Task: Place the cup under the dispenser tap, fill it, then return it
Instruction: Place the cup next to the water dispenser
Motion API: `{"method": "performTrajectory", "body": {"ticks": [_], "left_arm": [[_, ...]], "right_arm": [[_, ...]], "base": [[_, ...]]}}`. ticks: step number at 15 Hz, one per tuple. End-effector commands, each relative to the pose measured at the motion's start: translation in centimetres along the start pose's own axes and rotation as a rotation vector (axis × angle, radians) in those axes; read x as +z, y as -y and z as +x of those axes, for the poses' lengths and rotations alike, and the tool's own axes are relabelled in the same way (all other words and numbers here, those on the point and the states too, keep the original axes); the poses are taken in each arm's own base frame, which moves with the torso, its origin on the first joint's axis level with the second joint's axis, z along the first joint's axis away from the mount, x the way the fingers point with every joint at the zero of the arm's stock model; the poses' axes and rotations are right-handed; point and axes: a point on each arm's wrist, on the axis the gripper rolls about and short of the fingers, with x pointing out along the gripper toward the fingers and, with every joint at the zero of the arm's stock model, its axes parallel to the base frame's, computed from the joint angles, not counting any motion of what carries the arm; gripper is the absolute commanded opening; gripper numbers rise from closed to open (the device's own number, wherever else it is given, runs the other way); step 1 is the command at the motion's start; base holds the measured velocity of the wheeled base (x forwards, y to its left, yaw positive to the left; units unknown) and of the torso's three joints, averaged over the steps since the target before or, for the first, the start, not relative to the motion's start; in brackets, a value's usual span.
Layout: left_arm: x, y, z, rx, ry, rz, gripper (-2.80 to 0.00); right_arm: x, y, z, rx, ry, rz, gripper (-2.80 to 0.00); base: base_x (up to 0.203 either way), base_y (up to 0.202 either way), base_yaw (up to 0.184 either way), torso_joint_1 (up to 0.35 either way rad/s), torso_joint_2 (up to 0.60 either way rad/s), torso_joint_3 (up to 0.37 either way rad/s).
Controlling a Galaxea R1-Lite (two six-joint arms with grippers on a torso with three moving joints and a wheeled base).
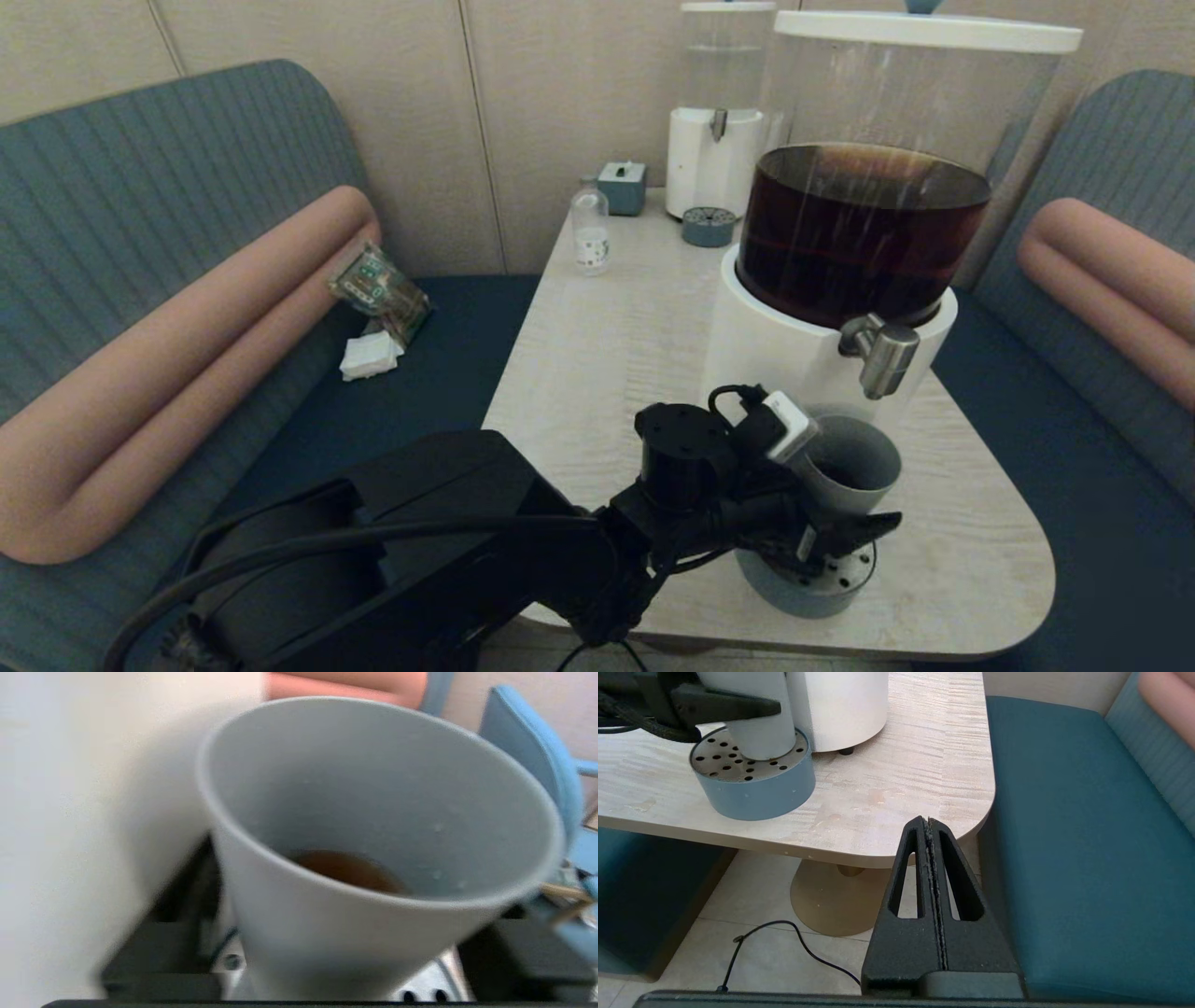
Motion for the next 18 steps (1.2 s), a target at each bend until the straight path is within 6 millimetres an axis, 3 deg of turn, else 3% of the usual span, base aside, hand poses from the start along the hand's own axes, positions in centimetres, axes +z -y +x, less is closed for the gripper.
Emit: {"method": "performTrajectory", "body": {"ticks": [1,11,18], "left_arm": [[0.0,0.1,0.2,-0.008,0.011,0.005,-2.8],[0.8,0.2,-0.1,-0.007,0.029,0.016,-2.8],[2.7,0.6,-2.3,0.008,0.018,0.016,-2.8]], "right_arm": [[0.0,0.0,0.0,0.002,-0.001,-0.001,-2.8],[0.0,0.0,0.0,0.0,-0.001,-0.001,-2.8],[0.0,0.0,0.0,0.002,-0.001,-0.001,-2.8]], "base": [[0.0,0.0,0.0,0.0,0.0,0.0],[0.0,0.0,0.0,0.0,0.0,0.0],[0.0,0.0,0.0,0.0,0.0,0.0]]}}
